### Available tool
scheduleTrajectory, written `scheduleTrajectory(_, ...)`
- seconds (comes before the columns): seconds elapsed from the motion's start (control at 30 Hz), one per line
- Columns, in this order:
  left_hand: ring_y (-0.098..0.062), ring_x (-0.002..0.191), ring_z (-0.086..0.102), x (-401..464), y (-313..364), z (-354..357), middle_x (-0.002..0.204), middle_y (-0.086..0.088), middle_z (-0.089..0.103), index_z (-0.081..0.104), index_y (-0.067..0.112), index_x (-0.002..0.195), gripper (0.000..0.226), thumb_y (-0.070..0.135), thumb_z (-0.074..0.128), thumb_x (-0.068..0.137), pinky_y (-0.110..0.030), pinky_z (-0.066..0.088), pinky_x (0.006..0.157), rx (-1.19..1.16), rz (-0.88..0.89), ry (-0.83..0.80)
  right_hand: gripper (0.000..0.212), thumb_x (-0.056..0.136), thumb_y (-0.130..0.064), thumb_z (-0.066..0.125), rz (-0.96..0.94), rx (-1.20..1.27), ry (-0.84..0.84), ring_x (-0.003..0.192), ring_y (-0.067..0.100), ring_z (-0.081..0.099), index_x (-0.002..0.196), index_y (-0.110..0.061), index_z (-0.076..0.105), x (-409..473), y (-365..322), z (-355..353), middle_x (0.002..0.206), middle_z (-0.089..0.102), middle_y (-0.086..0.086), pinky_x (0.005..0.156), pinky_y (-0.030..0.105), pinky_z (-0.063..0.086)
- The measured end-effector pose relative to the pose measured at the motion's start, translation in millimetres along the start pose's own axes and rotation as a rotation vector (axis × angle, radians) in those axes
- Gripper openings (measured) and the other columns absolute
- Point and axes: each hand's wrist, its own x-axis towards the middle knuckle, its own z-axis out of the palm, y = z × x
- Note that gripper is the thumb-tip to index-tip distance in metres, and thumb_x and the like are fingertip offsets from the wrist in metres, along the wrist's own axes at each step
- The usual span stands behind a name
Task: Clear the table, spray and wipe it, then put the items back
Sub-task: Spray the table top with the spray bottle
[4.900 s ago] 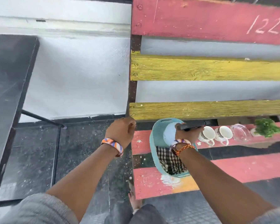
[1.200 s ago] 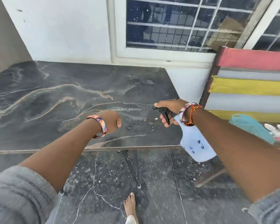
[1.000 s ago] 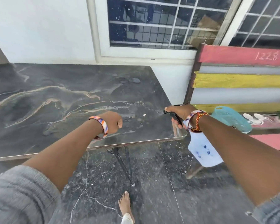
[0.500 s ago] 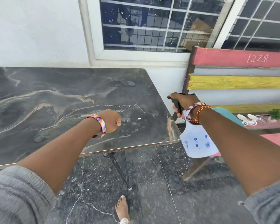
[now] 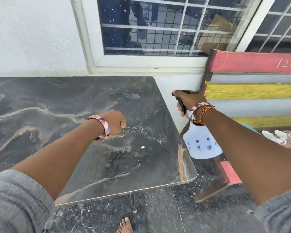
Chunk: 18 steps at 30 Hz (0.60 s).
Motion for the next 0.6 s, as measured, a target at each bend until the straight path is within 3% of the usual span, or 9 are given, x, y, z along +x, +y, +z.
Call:
scheduleTrajectory(0.13,-0.028,0.109,0.060,51,4,-18,0.120,-0.011,0.065,0.064,0.012,0.113,0.036,0.002,0.044,0.084,-0.032,0.048,0.095,-0.008,0.034,0.013,0.029,0.081,-0.033,0.065,0.104,0.015,-0.163,0.035,0.017,0.053,0.066,-0.009,0.058,33,-7,-12,0.051,0.057,0.008,0.044,0.021,0.042)
scheduleTrajectory(0.23,-0.027,0.111,0.059,91,24,-28,0.121,-0.011,0.064,0.063,0.010,0.115,0.036,0.002,0.044,0.085,-0.031,0.047,0.096,-0.010,0.102,-0.012,0.028,0.081,-0.036,0.066,0.080,-0.030,-0.086,0.039,0.014,0.059,0.065,-0.013,0.061,51,-8,-30,0.045,0.061,-0.002,0.051,0.021,0.041)
scheduleTrajectory(0.37,-0.026,0.113,0.057,139,68,-34,0.124,-0.008,0.062,0.062,0.012,0.115,0.034,0.005,0.044,0.087,-0.030,0.045,0.095,0.026,0.210,-0.038,0.019,0.084,-0.022,0.065,0.018,0.134,0.044,0.039,0.009,0.058,0.070,-0.009,0.062,67,2,-64,0.041,0.060,-0.005,0.052,0.024,0.049)
scheduleTrajectory(0.5,-0.026,0.117,0.053,181,127,-32,0.129,-0.007,0.057,0.060,0.014,0.118,0.035,0.007,0.042,0.089,-0.030,0.043,0.095,0.067,0.312,-0.082,0.017,0.085,-0.017,0.064,0.020,0.148,0.211,0.041,0.007,0.056,0.070,-0.010,0.061,82,18,-110,0.034,0.055,-0.009,0.042,0.012,0.046)
scheduleTrajectory(0.6,-0.024,0.119,0.051,210,184,-26,0.131,-0.005,0.056,0.059,0.015,0.118,0.035,0.007,0.040,0.090,-0.027,0.041,0.096,0.050,0.376,-0.092,0.007,0.090,-0.025,0.059,0.038,0.202,0.244,0.061,0.016,0.056,0.094,-0.020,0.060,97,42,-152,0.055,0.059,-0.002,0.059,0.018,0.051)
